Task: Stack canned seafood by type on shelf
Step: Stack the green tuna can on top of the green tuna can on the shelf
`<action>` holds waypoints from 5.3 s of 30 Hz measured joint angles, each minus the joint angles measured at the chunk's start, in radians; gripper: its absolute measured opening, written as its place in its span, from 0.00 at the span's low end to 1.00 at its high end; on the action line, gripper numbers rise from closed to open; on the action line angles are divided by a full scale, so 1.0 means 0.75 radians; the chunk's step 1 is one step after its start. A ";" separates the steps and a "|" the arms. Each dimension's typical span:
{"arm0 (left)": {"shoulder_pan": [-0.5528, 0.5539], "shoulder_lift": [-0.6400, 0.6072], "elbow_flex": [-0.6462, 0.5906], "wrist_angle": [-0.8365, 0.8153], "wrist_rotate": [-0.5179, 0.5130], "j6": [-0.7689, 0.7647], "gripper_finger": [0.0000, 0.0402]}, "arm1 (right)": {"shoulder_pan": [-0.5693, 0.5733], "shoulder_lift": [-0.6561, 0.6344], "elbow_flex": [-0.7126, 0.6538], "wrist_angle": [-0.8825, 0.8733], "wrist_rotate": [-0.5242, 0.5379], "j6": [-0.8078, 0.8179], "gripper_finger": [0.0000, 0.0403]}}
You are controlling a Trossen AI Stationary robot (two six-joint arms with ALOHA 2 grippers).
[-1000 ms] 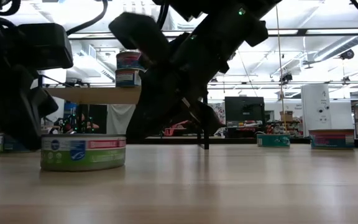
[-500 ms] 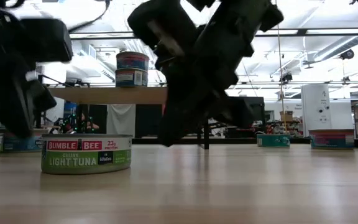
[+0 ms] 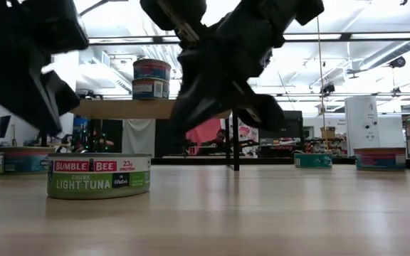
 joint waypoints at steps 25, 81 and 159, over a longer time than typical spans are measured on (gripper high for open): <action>-0.001 0.126 -0.001 0.094 -0.010 -0.087 0.00 | -0.025 0.013 -0.069 0.111 -0.027 0.051 0.61; -0.180 0.294 -0.012 0.186 -0.421 -0.326 0.00 | -0.033 0.083 -0.130 0.347 -0.119 0.008 0.82; -0.267 0.322 -0.034 0.206 -0.587 -0.471 0.00 | -0.060 0.206 -0.129 0.731 -0.247 0.030 0.59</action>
